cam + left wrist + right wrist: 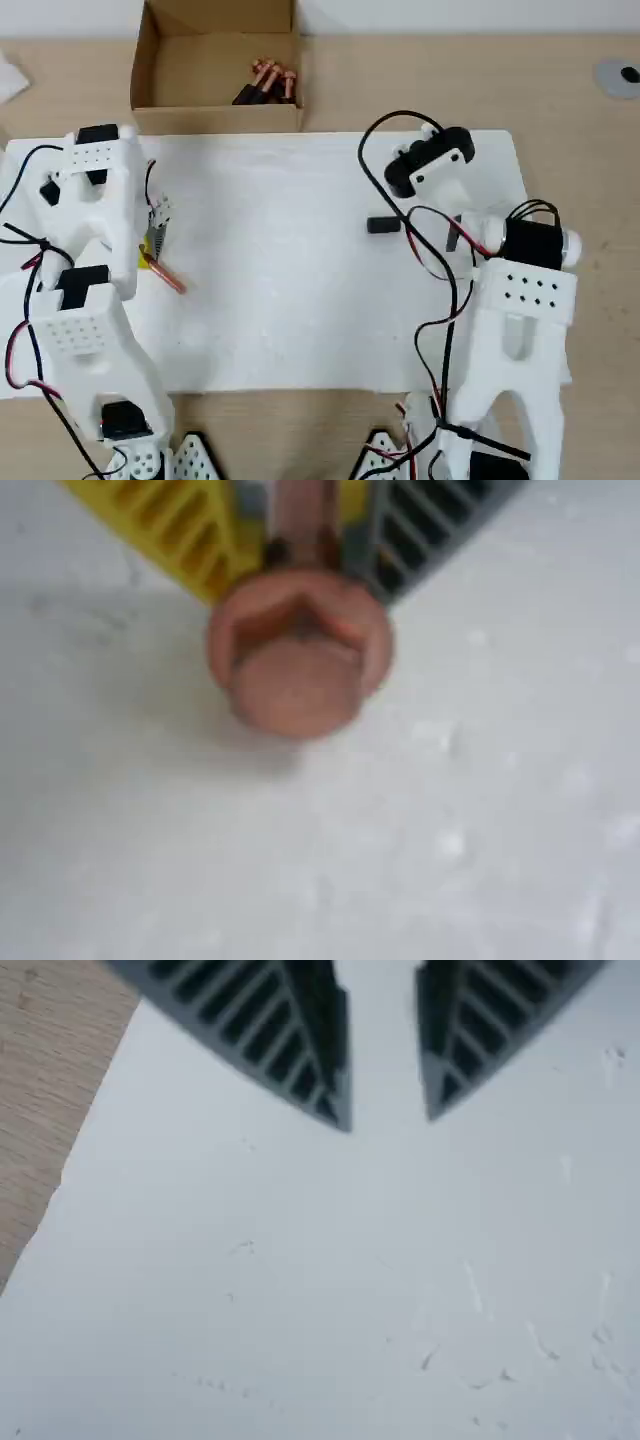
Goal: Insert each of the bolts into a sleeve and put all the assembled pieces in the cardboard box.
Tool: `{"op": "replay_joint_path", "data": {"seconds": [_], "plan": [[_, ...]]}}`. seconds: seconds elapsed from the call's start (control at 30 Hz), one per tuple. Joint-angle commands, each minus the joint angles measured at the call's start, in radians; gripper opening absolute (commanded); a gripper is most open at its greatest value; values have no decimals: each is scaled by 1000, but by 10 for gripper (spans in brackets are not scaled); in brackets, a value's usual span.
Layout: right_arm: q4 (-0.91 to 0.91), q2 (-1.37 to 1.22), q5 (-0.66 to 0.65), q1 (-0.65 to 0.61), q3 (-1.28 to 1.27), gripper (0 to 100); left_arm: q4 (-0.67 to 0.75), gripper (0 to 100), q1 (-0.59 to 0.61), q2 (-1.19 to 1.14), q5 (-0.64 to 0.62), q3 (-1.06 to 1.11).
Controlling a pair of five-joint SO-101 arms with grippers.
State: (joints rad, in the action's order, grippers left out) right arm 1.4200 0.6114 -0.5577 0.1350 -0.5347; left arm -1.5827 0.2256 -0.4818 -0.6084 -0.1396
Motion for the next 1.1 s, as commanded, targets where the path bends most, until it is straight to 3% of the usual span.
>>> {"op": "replay_joint_path", "data": {"seconds": [0.0,0.17,0.37,0.53,0.67,0.83,1.07], "plan": [[-15,7,-2,12,-1,77,0,7,11,48,51,-2],[-15,7,-2,12,-1,77,2,5,5,58,130,-14],[-5,4,-2,2,-10,80,-112,3,-87,58,486,-104],[101,-21,-107,-61,-4,80,-146,7,-121,104,514,-147],[152,-59,-186,-94,50,81,-144,10,-137,308,532,-123],[222,-179,-255,-142,220,160,-126,10,-163,677,548,63],[307,-476,-356,-252,458,171,107,10,-157,1150,609,543]]}}
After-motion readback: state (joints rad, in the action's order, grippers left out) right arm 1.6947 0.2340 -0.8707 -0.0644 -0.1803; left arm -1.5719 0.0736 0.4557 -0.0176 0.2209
